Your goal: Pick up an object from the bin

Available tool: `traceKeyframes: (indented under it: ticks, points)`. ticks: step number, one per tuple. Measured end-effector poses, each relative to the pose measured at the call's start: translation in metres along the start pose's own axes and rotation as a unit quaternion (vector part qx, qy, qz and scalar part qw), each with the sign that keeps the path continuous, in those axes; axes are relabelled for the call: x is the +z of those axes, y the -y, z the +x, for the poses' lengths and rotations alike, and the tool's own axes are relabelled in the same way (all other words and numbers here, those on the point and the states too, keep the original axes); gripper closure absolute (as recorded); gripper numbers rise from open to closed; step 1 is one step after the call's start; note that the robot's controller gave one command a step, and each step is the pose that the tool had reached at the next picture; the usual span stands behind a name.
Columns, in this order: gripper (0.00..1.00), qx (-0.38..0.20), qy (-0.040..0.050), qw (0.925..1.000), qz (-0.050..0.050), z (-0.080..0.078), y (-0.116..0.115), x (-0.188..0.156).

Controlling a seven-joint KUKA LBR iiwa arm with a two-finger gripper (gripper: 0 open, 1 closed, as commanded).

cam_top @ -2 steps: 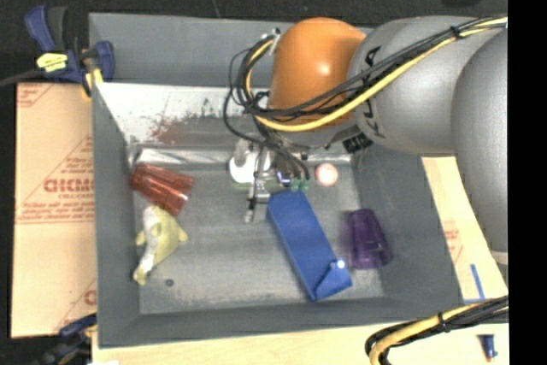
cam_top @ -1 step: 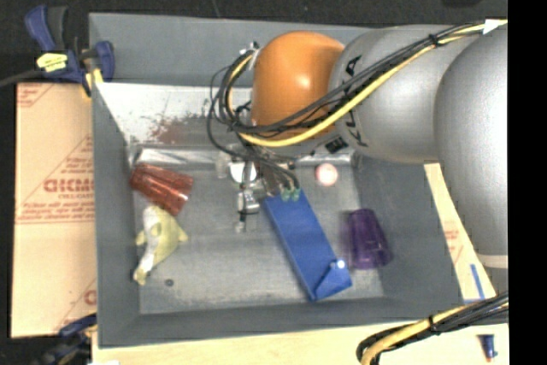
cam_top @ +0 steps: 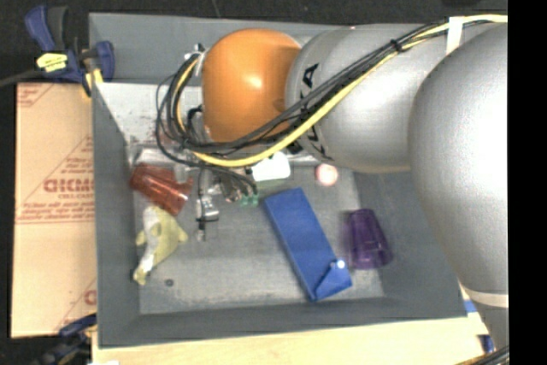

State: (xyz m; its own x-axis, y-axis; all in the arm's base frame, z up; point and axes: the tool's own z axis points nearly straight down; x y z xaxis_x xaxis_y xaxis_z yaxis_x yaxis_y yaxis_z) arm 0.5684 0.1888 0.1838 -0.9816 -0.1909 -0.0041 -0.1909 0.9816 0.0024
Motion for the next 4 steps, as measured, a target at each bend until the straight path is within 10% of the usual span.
traceKeyframes:
  ticks: [1,2,3,4]
  points:
    - [0.00,-0.081,0.0022,0.9967,0.000,-0.017,-0.019,0.025]
    - [0.00,-0.252,-0.0006,0.9678,0.001,-0.008,-0.029,0.044]
    - [0.00,-0.329,0.0026,0.9444,0.002,-0.043,-0.032,0.071]
    - [0.00,-0.463,0.0027,0.8865,0.002,-0.034,-0.034,0.100]
